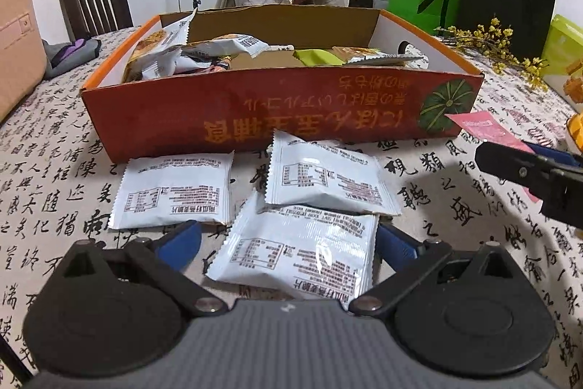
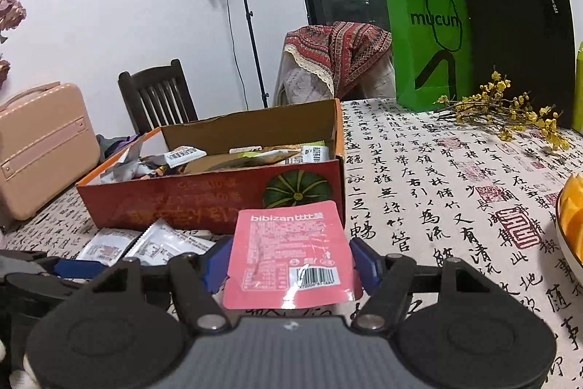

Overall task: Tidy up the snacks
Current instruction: 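Grasp a white biscuit packet with the left tool while the right tool holds the pink packet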

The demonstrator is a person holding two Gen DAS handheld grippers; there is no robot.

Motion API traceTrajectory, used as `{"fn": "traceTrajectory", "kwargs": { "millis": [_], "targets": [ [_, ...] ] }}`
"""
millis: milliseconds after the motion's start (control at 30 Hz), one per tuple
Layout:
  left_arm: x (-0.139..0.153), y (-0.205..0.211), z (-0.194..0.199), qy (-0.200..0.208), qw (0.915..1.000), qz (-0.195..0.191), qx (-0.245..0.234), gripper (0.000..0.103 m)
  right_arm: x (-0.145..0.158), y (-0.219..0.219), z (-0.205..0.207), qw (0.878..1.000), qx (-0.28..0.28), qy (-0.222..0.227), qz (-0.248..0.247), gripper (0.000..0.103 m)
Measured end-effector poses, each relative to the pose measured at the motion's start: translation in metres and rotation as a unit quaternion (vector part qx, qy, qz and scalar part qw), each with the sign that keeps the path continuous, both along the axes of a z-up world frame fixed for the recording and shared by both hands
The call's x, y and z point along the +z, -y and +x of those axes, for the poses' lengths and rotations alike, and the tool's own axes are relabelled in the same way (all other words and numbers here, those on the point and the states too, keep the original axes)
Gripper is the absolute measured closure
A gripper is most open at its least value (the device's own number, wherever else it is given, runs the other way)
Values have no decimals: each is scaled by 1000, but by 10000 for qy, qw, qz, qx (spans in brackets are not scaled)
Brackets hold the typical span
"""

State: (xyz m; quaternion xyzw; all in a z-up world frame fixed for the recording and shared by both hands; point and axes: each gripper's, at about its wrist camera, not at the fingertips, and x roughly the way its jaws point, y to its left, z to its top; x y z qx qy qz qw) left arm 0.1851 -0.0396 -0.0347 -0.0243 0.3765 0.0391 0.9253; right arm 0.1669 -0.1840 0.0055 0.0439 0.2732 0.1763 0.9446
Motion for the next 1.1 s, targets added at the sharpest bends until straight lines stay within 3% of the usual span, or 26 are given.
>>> {"fn": "traceTrajectory", "kwargs": {
  "millis": [100,233,600,633,667,800,867,1000,1033,1067,1100],
  "targets": [
    [-1,5,-4,57,9999,106,-17,3,0,-1,0,10000,16,7,-19,35],
    [3,7,-9,127,9998,103,-59,25,1,-1,-1,10000,3,26,-44,35],
    [15,2,-34,410,9990,54,-146,36,11,-8,-19,9994,68,224,-236,35],
    [18,2,-36,476,9987,60,-152,41,13,-9,-20,9994,73,248,-240,35],
    [22,2,-37,539,9984,60,-179,57,15,-9,-21,9993,78,282,-247,35],
    [31,1,-40,672,9974,24,-260,72,24,-13,-24,9987,78,414,-275,35],
    [34,0,-41,716,9970,-12,-298,86,28,-13,-24,9985,63,459,-283,35],
    [36,-6,-44,777,9965,-90,-283,87,29,-13,-23,9985,39,462,-300,35],
    [37,-8,-45,788,9965,-104,-248,78,28,-13,-23,9985,39,448,-306,35],
    [37,-10,-46,783,9966,-111,-216,58,27,-13,-24,9986,39,434,-309,35],
    [37,-11,-48,795,9966,-105,-200,45,26,-13,-24,9986,39,419,-313,35]
  ]
}}
